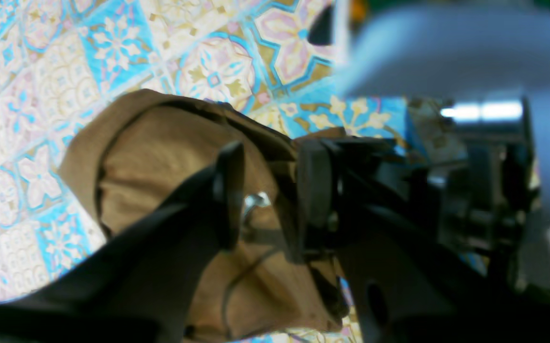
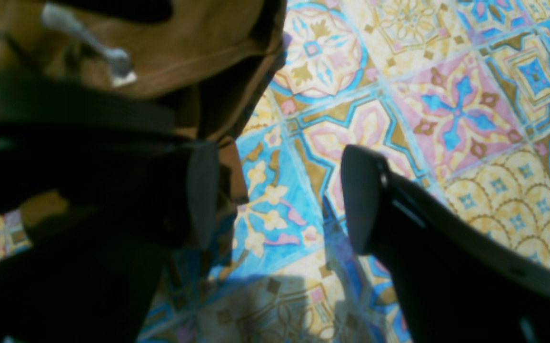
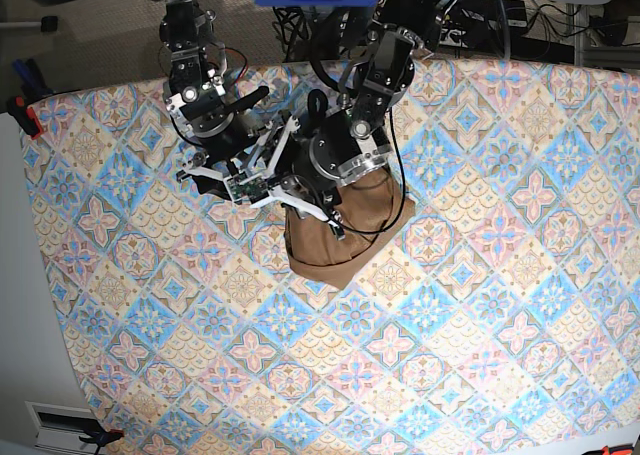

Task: Layout the t-shirt on the table in an organized manner, then fold the t-shirt properly
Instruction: 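Lay the folded end over the bundle with the left gripper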

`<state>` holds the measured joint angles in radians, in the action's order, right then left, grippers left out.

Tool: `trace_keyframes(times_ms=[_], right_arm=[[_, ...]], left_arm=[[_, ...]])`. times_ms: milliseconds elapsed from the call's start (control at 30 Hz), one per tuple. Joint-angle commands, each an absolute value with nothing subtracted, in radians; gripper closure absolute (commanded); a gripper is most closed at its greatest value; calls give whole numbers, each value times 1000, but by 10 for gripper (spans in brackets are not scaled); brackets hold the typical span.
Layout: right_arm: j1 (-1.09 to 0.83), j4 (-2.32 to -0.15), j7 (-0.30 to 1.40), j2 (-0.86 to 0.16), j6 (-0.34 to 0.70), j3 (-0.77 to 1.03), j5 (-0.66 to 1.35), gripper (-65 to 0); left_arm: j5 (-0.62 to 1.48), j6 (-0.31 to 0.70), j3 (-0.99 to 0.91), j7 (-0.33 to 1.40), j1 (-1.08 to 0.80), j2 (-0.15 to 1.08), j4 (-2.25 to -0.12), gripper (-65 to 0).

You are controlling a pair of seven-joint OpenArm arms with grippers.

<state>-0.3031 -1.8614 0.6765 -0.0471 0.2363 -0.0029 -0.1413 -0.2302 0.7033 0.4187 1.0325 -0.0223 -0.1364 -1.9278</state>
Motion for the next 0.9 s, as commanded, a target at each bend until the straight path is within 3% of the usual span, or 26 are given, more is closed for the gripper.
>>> trace_keyframes(times_ms=[0, 133, 300, 500, 867], right_arm=[[-295, -1877, 653, -47, 234, -1, -136, -390], [-294, -1877, 653, -47, 234, -1, -136, -390], [-294, -1877, 653, -47, 234, 25, -136, -390], [-295, -1877, 653, -47, 234, 28, -136, -390], [-300, -1882, 653, -45, 234, 27, -136, -389]], left_arm=[[-222, 698, 424, 1017, -7, -150, -1948, -189], [-220, 698, 407, 1017, -7, -153, -2011, -188], [-220, 698, 229, 935, 4, -157, -2080, -175], [-223, 698, -4, 814, 30, -154, -2040, 0], [-229, 698, -35, 777, 102, -150, -1762, 0]])
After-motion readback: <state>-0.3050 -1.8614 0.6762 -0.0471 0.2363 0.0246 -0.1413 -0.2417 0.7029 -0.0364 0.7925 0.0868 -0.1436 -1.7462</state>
